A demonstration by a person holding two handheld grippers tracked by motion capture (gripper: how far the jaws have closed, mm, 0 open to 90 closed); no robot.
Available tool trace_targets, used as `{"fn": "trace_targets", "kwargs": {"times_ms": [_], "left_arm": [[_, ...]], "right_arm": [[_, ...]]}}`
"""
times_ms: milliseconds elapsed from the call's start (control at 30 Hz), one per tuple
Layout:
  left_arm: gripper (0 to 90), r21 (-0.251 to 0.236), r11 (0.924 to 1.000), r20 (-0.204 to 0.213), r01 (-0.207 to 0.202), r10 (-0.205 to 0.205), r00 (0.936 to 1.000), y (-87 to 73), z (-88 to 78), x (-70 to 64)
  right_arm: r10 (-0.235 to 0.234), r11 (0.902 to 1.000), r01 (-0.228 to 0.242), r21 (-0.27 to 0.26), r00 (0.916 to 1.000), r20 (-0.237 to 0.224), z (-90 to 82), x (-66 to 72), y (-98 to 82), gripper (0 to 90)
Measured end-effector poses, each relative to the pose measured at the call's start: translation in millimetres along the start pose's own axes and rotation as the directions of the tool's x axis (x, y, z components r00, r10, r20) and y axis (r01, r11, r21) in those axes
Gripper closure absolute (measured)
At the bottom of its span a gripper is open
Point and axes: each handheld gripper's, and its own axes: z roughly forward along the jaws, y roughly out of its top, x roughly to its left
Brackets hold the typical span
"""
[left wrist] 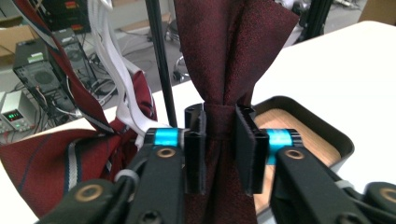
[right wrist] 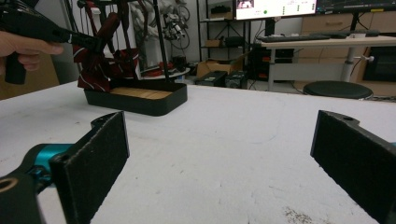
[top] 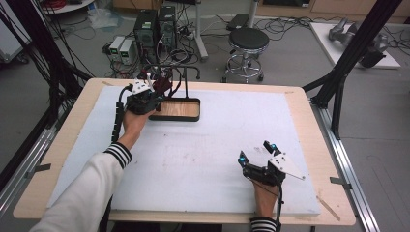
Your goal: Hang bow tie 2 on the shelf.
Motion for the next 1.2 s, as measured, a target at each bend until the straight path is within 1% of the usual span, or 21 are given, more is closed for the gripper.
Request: {"fn": "trace_targets", "kwargs": {"times_ms": [67,133,167,233,267,400,500,633,667,700,767,867,967,1033,1067,1100,1167,1200], "left_arm": [[48.8,0.034,0.9985,-0.013,-0.043,0.043,0.999,-1.5,1.6,-1.8],[29.3,0.045,0.9988,0.019,-0.018,0.017,0.9997,-3.3,2.5,-1.6],[22.9,0.05,0.9987,0.027,-0.01,0.008,0.9996,-3.8,1.6,-1.8],[17.4,0.041,0.9991,0.06,0.0,-0.003,0.9982,-4.1,-2.1,-1.0],[16.5,0.03,0.9995,0.069,0.007,-0.009,0.9976,-3.8,-4.8,-0.9],[16.4,-0.01,0.9999,0.11,-0.007,0.008,0.9939,0.3,-17.3,2.4],[16.1,-0.019,0.9998,0.13,-0.011,0.013,0.9914,0.8,-24.8,5.4],[15.6,-0.078,0.9964,0.159,-0.033,0.045,0.9862,-4.7,-40.4,9.6],[15.6,-0.103,0.9933,0.157,-0.053,0.069,0.9851,-7.0,-45.0,11.2],[15.6,-0.128,0.9897,0.159,-0.064,0.084,0.9837,-9.6,-49.8,13.0],[15.6,-0.161,0.985,0.185,-0.062,0.092,0.9785,-15.4,-59.5,17.6],[15.2,-0.209,0.9758,0.217,-0.063,0.109,0.97,-25.3,-77.5,23.1],[15.0,-0.262,0.963,0.239,-0.061,0.126,0.9629,-38.4,-100.0,25.7],[15.0,-0.284,0.9566,0.245,-0.066,0.138,0.9597,-46.7,-112.0,25.9],[15.0,-0.288,0.9551,0.254,-0.068,0.145,0.9563,-51.4,-118.1,26.2],[15.0,-0.297,0.9524,0.259,-0.068,0.149,0.9543,-56.3,-123.9,26.6],[15.0,-0.311,0.949,0.27,-0.054,0.143,0.9522,-66.1,-134.3,27.8],[15.0,-0.317,0.9472,0.268,-0.05,0.14,0.9532,-70.7,-138.9,28.2]], "right_arm": [[-0.001,1.0,0.001,0.0,1.0,0.001,-0.1,0.4,0.0,3.5],[-0.003,1.0,0.003,0.0,1.0,0.002,0.0,0.5,0.0,3.5],[-0.009,1.0,0.009,-0.002,1.0,0.0,0.2,0.3,0.0,3.5],[-0.008,1.0,0.008,-0.003,1.0,0.0,0.3,0.3,0.0,3.5],[-0.007,1.0,0.007,-0.003,1.0,0.0,0.2,0.3,0.0,3.5],[-0.006,1.0,0.006,-0.002,1.0,0.0,0.2,0.2,0.0,3.5],[0.002,1.0,-0.002,0.003,1.0,0.0,0.1,0.3,0.1,3.5],[0.003,1.0,-0.003,0.006,1.0,0.001,0.2,0.3,0.2,3.5],[-0.007,1.0,0.007,0.002,1.0,-0.001,0.7,0.0,0.2,3.5],[-0.001,1.0,0.001,0.006,1.0,-0.003,0.4,0.5,0.1,3.5],[-0.005,1.0,0.005,0.005,1.0,-0.001,0.5,0.7,0.2,3.5],[-0.009,1.0,0.009,0.004,1.0,0.0,0.6,1.2,0.1,3.5],[-0.017,0.9998,0.017,0.006,0.9999,0.003,0.6,1.5,0.2,3.5],[-0.019,0.9998,0.019,0.005,0.9998,0.004,0.7,1.8,0.1,3.5],[-0.02,0.9998,0.02,0.005,0.9998,0.005,0.7,1.8,0.1,3.5],[-0.016,0.9998,0.016,0.008,0.9999,0.005,0.5,2.2,0.1,3.5],[-0.015,0.9999,0.015,0.005,0.9999,0.006,0.6,1.8,0.1,3.5],[-0.015,0.9999,0.015,0.005,0.9999,0.007,0.6,1.7,0.1,3.5]]}}
